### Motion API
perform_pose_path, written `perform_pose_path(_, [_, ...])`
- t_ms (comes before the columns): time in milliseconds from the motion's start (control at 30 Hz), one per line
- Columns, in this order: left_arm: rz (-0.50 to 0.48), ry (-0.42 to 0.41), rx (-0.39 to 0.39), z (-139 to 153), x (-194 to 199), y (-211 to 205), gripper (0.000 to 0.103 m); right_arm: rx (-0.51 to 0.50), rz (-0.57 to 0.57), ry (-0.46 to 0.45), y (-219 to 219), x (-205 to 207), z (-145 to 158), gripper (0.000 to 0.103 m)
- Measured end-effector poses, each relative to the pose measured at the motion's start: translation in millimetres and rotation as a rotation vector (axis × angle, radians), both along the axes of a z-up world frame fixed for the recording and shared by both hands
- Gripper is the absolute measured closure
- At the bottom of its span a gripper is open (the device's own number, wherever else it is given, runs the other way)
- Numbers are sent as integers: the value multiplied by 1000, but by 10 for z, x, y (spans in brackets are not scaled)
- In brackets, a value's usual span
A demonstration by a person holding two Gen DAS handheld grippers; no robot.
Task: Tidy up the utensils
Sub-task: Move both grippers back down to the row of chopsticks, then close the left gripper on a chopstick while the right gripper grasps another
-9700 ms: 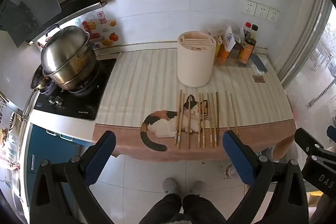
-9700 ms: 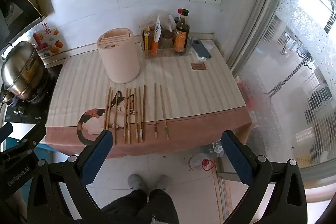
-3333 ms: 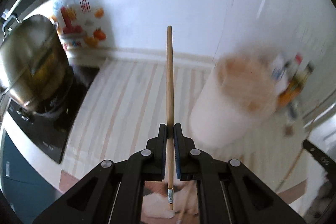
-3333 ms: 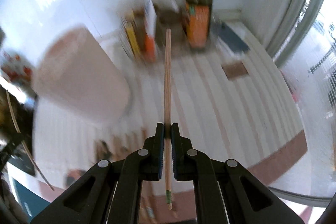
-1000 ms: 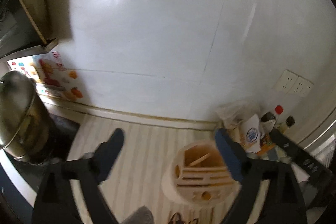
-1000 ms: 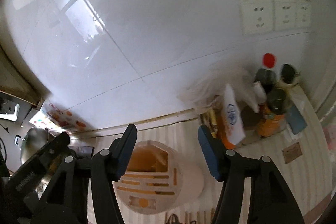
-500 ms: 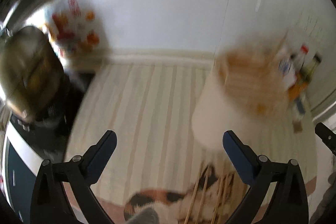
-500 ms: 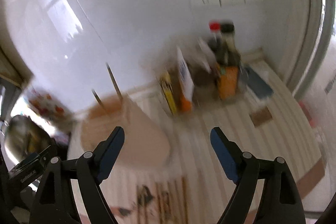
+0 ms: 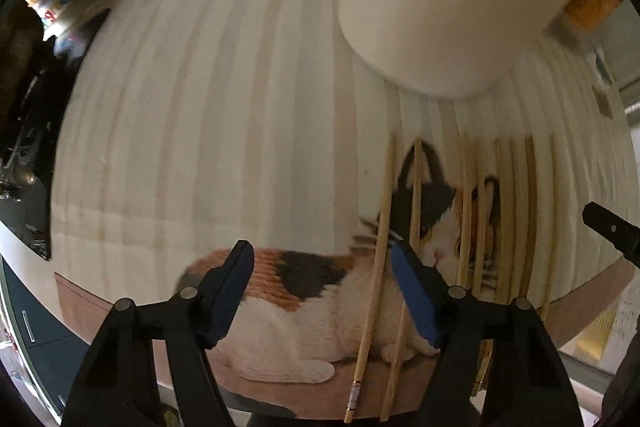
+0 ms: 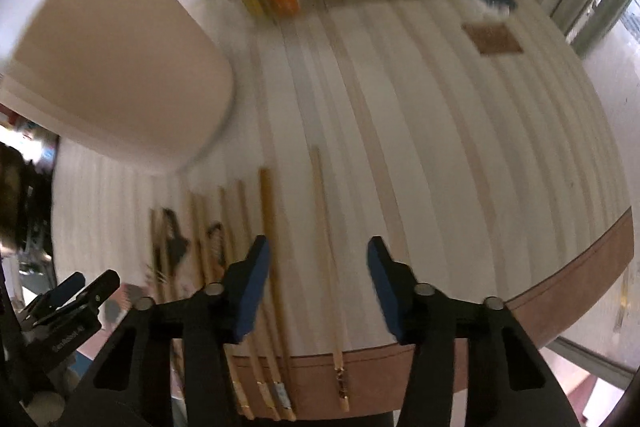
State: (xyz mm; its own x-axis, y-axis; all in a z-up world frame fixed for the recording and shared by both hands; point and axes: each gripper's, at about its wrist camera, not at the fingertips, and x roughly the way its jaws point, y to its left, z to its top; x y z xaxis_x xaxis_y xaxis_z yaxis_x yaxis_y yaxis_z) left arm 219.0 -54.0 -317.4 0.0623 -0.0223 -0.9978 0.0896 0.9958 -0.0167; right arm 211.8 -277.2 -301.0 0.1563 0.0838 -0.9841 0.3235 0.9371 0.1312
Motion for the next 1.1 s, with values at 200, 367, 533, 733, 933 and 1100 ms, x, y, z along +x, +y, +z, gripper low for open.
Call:
perform_pose_path(200, [-59,34,16,-197,-41,-192,63,-28,44,48,33,13,-130,70])
perform_pose_path(367, [-105,56,10,-303,-60,-368,80,-39,72,86,82,44,-189,70])
perform_pose_path(533, [-99,50,9,-301,-44,-470,98,-59,110,128,152,117,-276,70])
perform_pose_path(733, [37,83,-39,-313,168,-141,99,-92,147,166,218,187,-410,93])
perform_pose_path(933, [42,107,-78,-312,224,71,97,-62,143,186,102,-19,-442,96])
perform_pose_path(1100, [35,123,-89,-316,182,128,94,-52,180,217,164,-195,-478,96])
